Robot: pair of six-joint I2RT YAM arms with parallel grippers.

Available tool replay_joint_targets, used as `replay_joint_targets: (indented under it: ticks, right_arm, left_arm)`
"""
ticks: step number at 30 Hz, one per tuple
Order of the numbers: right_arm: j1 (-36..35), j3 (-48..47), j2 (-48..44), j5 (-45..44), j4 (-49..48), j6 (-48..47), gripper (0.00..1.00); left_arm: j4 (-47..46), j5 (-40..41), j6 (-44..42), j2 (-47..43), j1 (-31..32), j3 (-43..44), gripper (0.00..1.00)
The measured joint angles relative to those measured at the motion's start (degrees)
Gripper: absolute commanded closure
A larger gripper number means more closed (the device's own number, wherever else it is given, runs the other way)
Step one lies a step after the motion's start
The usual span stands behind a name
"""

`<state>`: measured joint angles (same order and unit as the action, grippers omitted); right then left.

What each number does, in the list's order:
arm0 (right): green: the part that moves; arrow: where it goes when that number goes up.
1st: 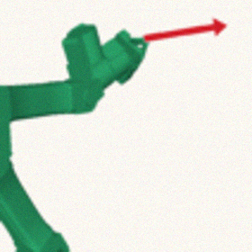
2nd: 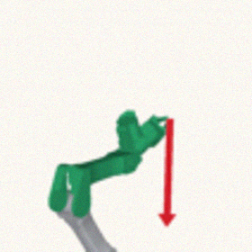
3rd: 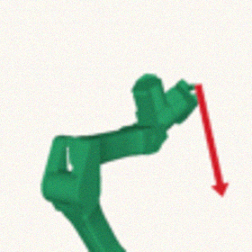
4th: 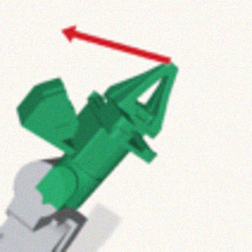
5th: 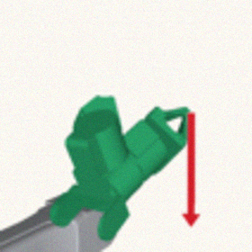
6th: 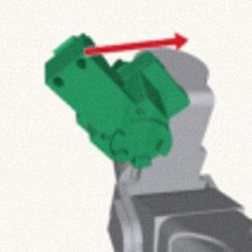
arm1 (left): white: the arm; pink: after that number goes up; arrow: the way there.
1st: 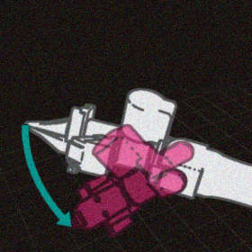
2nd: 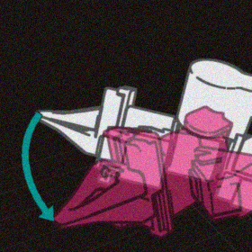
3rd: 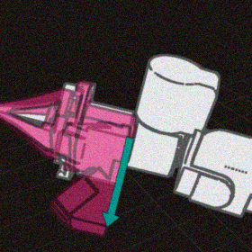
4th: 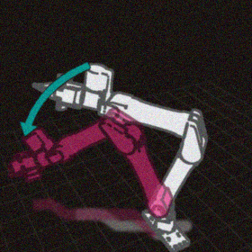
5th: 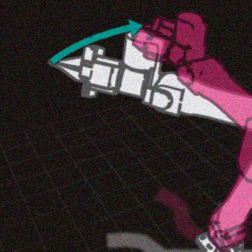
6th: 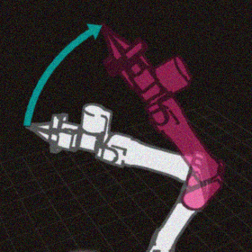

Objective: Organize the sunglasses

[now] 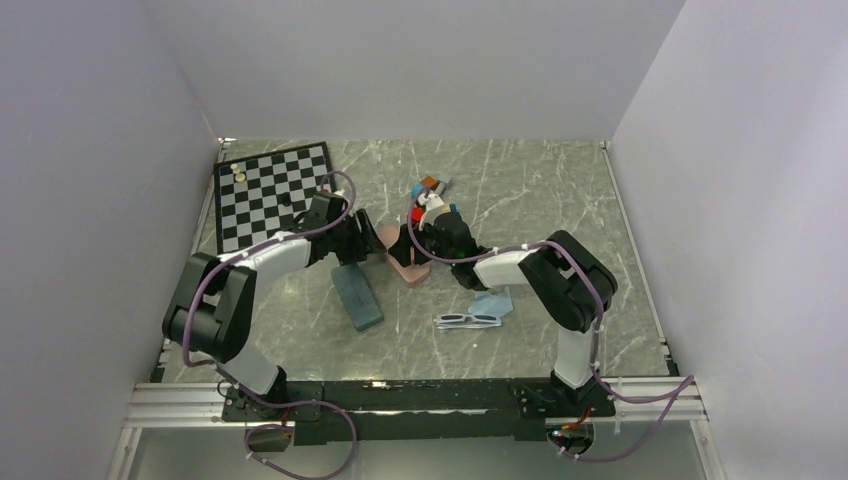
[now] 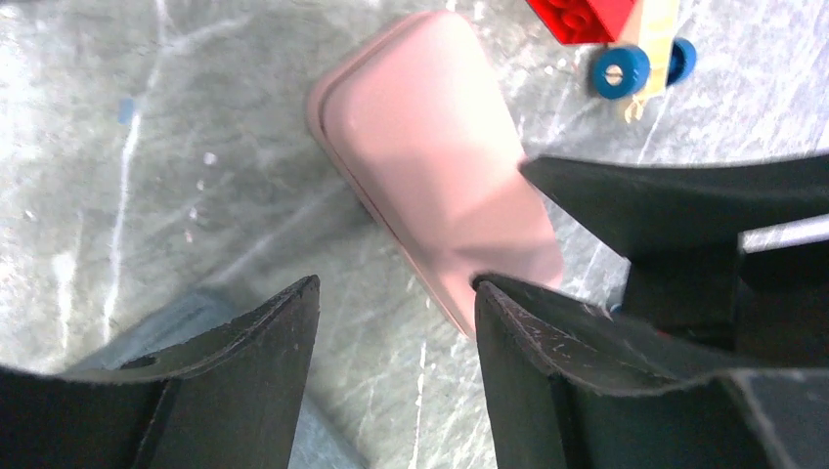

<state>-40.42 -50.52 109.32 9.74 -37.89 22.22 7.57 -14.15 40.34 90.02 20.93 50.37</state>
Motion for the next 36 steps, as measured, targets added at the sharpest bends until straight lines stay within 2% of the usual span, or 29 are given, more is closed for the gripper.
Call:
replay_joint_targets:
  ticks: [4,10,15,19,23,26,29,32,36]
  right_arm:
    - [-0.17,0.0,-2.21,-0.52,5.33,-3.61,0.33]
    - [-0.07,-1.33,-1.46,-1.18,11.52,-5.22,0.34]
    - [-0.07,-3.67,0.24,-0.74,12.63,-4.96,0.39]
    - [0.24,-4.79,1.33,-1.14,12.63,-3.41,0.48]
    - [0.68,-5.51,2.16,-2.47,12.48,-0.42,0.6]
    - [0.98,-5.81,3.21,-3.48,11.67,3.41,0.68]
    - [1.25,-5.99,4.52,-4.7,10.25,7.74,0.67]
    - [1.49,-6.23,5.62,-5.73,8.44,11.19,0.59]
    - [1.38,-6.4,5.16,-6.88,8.85,11.65,0.4]
  left_arm:
    - [-1.46,-1.75,0.9,3.3,-2.34,0.15,0.35]
    - [-3.61,-3.54,1.55,6.43,-2.67,1.31,0.38]
    - [-4.37,-3.93,2.73,10.6,-2.67,3.3,0.56]
    - [-4.02,-5.57,4.11,13.49,-2.71,6.32,0.74]
    - [-2.29,-5.92,5.7,15.43,-3.13,9.22,0.81]
    - [-0.31,-5.7,6.12,16.79,-3.32,11.69,0.82]
    - [2.29,-5.51,6.1,17.86,-3.32,13.88,0.81]
    - [3.41,-5.84,6.1,18.34,-3.43,14.71,0.74]
    - [2.93,-6.38,5.62,18.08,-3.5,14.36,0.5]
